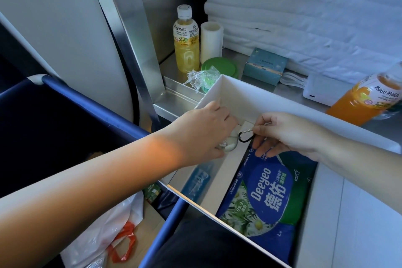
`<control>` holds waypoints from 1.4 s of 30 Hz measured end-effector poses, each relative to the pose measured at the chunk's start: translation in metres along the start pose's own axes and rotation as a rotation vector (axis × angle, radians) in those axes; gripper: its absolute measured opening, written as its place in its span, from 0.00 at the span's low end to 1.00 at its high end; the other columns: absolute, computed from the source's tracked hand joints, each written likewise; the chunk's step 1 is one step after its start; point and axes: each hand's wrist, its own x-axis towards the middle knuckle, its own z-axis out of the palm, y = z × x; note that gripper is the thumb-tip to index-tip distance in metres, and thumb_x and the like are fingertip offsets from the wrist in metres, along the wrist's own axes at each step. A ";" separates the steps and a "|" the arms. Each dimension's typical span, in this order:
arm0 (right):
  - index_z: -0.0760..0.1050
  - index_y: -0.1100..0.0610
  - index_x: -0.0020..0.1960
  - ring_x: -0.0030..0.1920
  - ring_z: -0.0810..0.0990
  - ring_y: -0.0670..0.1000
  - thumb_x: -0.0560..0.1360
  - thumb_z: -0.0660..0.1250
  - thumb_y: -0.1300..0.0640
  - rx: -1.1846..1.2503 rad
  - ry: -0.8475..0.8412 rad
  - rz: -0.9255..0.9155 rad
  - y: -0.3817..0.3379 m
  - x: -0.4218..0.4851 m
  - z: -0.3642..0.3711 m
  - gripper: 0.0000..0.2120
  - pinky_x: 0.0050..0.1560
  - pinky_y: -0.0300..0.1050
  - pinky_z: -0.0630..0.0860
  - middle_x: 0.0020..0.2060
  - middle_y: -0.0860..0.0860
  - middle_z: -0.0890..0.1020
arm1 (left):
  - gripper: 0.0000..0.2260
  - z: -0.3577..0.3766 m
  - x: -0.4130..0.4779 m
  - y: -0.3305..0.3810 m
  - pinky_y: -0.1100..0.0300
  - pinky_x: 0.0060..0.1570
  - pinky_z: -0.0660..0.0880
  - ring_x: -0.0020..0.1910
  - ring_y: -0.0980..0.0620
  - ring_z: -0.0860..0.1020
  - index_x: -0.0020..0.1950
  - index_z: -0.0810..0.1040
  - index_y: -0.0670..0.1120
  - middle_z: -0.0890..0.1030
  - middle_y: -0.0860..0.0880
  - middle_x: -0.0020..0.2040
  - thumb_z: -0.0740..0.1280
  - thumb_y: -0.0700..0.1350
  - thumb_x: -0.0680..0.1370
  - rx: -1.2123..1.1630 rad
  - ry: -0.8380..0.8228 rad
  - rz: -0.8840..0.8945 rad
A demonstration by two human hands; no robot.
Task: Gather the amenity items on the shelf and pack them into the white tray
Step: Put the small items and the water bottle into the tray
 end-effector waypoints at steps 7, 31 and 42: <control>0.73 0.56 0.44 0.29 0.83 0.53 0.79 0.63 0.58 -0.250 0.138 -0.225 0.008 0.009 0.009 0.05 0.25 0.41 0.77 0.31 0.51 0.83 | 0.33 0.010 0.004 0.010 0.53 0.50 0.72 0.53 0.46 0.73 0.66 0.61 0.42 0.72 0.47 0.56 0.63 0.65 0.73 -0.040 -0.124 -0.092; 0.72 0.55 0.46 0.32 0.76 0.54 0.78 0.62 0.50 -1.063 0.341 -0.597 -0.002 0.022 0.014 0.09 0.35 0.50 0.74 0.26 0.43 0.69 | 0.20 0.024 0.002 0.011 0.52 0.53 0.69 0.52 0.43 0.72 0.63 0.66 0.42 0.73 0.43 0.55 0.57 0.54 0.77 0.056 -0.147 -0.089; 0.68 0.57 0.45 0.31 0.73 0.54 0.70 0.63 0.71 -1.349 0.297 -0.500 0.002 0.029 0.009 0.11 0.29 0.46 0.68 0.30 0.50 0.69 | 0.14 0.026 0.006 0.007 0.49 0.49 0.74 0.47 0.44 0.75 0.62 0.64 0.43 0.71 0.43 0.53 0.59 0.47 0.79 0.101 -0.152 -0.016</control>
